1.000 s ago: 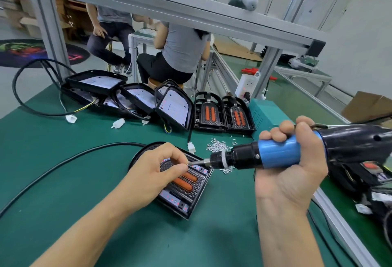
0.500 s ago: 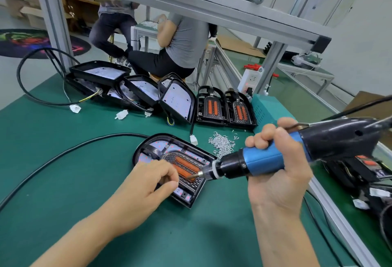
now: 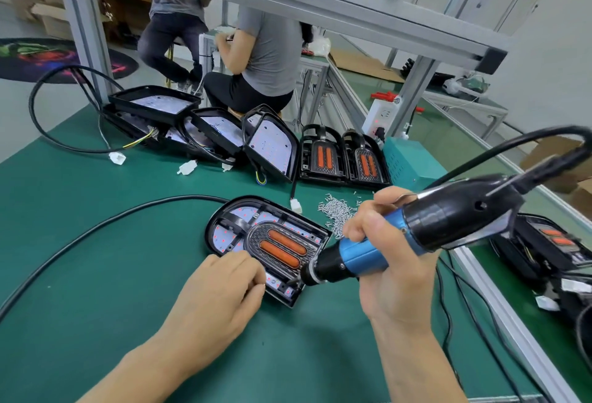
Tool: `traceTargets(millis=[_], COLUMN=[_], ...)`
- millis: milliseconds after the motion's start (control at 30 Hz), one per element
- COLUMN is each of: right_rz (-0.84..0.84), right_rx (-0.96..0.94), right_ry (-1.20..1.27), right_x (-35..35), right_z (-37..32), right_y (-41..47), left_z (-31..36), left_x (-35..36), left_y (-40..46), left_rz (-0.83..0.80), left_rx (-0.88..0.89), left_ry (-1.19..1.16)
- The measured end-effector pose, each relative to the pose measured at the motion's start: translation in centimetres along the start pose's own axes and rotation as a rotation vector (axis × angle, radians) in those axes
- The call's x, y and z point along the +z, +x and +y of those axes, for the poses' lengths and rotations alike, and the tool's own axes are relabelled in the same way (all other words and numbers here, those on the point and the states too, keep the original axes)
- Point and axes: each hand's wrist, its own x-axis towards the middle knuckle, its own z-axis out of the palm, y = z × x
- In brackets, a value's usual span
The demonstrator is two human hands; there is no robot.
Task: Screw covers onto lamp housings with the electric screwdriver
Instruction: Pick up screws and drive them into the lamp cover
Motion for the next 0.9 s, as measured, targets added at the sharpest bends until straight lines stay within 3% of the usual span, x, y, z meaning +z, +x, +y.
traceTargets(millis=[433, 600, 767, 900], right_rz=[-0.027, 0.086, 0.256, 0.406], right_rx=[0.026, -0.014, -0.165, -0.080], right_ry=[-0.019, -0.028, -0.186, -0.414], right_x=[0.0, -0.3, -2.2, -6.0], right_z=[0.8, 0.5, -1.7, -2.5], right_y=[-0.3, -0.3, 1.7, 4.7], left_z=[0.5, 0.1, -2.0, -4.9], left_x=[-0.6, -0.7, -1.5, -1.5], left_y=[0.1, 0.2, -0.2, -0.4], left_rz=[0.010, 0.115, 0.178, 0.118], left_rx=[-0.129, -0.140, -0.382, -0.589], left_ry=[0.077, 0.140, 0.205, 0.281])
